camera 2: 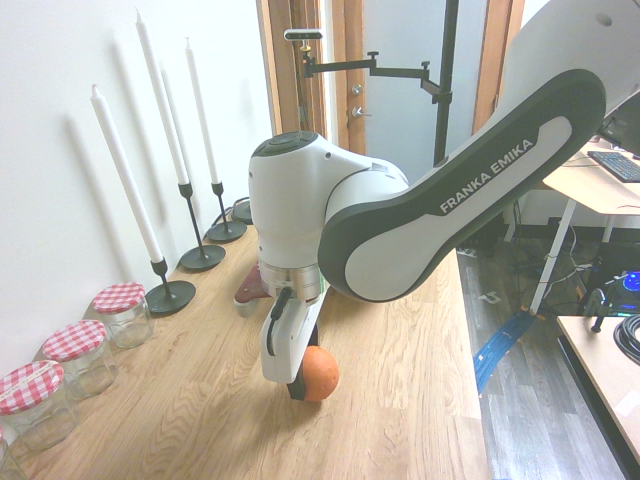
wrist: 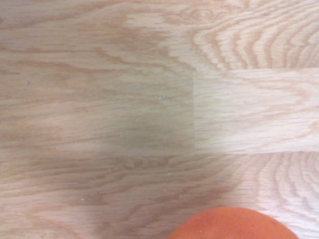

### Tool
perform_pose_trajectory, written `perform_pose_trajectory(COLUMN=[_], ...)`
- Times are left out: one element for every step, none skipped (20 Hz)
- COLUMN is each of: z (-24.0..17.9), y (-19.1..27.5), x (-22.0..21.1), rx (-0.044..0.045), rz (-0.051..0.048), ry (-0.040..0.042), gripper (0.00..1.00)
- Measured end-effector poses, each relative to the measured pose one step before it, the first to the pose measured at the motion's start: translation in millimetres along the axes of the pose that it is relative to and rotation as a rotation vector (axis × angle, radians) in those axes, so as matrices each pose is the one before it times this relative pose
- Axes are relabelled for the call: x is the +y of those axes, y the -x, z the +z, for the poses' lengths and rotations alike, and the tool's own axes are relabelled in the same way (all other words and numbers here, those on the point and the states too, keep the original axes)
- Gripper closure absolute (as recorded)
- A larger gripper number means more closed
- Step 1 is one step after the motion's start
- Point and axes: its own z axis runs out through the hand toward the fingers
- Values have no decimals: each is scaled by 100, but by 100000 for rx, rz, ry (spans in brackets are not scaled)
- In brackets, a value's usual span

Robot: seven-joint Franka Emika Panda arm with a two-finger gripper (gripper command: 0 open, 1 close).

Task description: Take orange out of the basket

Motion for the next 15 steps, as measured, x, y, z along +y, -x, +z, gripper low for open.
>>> perform_pose_trajectory(z=[74, 42, -9, -3, -5, -11, -26, -69, -108, -151, -169, -176, -155, -90, 2], y=[33, 17, -3, -3, 0, -13, -46, -86, -96, -117, -100, -76, -56, -20, 35], x=[37, 30, 17, 13, 29, 46, 59, 69, 68, 81, 69, 57, 74, 70, 77], rx=[-210, -113, -10, -3, -10, -8, 16, 75, 123, 151, 163, 161, 118, 50, -64], rz=[190, 187, 115, 63, 42, 62, 119, 181, 192, 228, 196, 158, 150, 97, 28], ry=[61, 41, -9, 3, 13, 12, -14, -80, -131, -190, -222, -229, -184, -87, 69], gripper=[0, 0, 0, 0, 0, 0, 0, 0, 0, 0, 0, 0, 0, 0, 0])
